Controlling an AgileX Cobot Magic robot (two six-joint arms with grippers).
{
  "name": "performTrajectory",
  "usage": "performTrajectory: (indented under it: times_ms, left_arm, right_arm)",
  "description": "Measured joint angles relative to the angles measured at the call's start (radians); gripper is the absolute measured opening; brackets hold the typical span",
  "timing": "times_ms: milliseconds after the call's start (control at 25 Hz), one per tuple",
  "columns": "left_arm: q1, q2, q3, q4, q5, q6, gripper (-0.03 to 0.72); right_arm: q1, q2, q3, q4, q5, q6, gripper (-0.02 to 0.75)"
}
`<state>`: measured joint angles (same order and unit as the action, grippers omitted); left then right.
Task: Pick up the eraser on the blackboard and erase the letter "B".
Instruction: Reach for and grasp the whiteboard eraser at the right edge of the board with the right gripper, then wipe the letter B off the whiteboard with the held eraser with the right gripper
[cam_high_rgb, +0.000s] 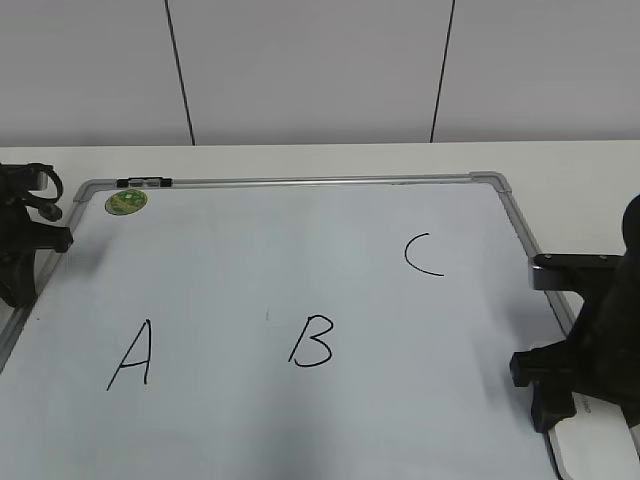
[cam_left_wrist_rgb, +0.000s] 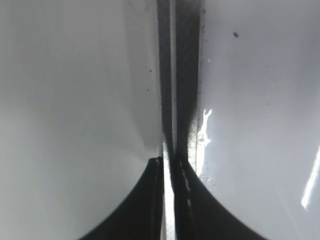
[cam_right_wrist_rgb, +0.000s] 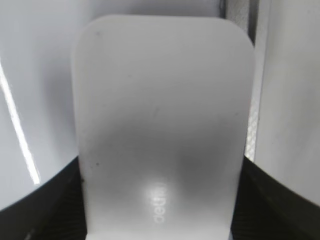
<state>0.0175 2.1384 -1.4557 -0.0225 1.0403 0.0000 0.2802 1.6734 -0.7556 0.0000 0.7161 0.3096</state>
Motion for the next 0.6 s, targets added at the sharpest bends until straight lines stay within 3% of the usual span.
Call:
performTrajectory:
  times_ms: [280, 600]
  left_arm:
    - [0.0, 0.0, 0.0, 0.0, 0.0, 0.0, 0.02]
    - [0.0, 0.0, 0.0, -0.005, 0.0, 0.006, 0.019]
  right_arm:
    - [0.0, 0.007, -0.031, 0.0, 0.035, -0.002, 0.518]
    - [0.001, 0.066, -0.332, 0.017, 0.259, -0.12, 0.517]
